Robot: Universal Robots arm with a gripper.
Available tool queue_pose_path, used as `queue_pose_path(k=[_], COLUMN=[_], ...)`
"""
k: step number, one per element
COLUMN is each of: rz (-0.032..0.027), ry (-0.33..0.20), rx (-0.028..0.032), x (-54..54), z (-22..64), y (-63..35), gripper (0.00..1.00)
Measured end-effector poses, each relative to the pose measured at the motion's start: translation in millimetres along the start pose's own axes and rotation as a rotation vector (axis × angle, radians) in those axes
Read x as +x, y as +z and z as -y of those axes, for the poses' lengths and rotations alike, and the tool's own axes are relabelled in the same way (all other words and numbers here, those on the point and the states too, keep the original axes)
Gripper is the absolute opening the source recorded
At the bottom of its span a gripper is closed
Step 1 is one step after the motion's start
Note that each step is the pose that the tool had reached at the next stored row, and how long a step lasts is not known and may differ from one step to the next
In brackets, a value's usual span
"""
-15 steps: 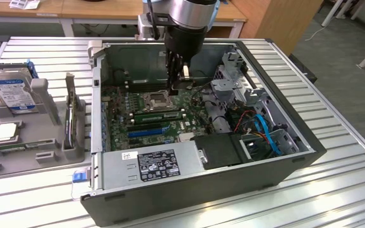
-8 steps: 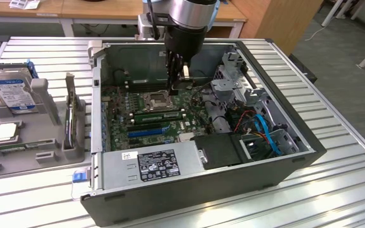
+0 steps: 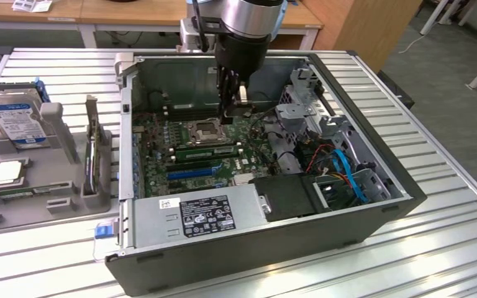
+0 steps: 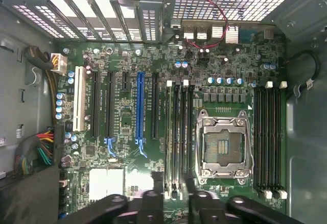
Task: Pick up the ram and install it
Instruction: 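Press down the ram until it locks into place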
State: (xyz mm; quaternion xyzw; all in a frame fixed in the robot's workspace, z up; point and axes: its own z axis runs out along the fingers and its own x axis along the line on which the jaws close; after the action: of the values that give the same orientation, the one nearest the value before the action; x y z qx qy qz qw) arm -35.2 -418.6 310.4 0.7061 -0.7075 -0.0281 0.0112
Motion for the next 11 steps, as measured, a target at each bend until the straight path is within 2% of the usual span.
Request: queue_pose_path(k=[1,2,4,11], rz=[0.0,0.0,0.0,0.0], ry=[0.0,0.0,0.0,0.0], rx=[0.0,0.0,0.0,0.0], x=[0.0,0.0,0.0,0.0], z=[0.0,0.0,0.0,0.0], y=[0.0,0.0,0.0,0.0], gripper=[0.23,0.23,0.11,0.1])
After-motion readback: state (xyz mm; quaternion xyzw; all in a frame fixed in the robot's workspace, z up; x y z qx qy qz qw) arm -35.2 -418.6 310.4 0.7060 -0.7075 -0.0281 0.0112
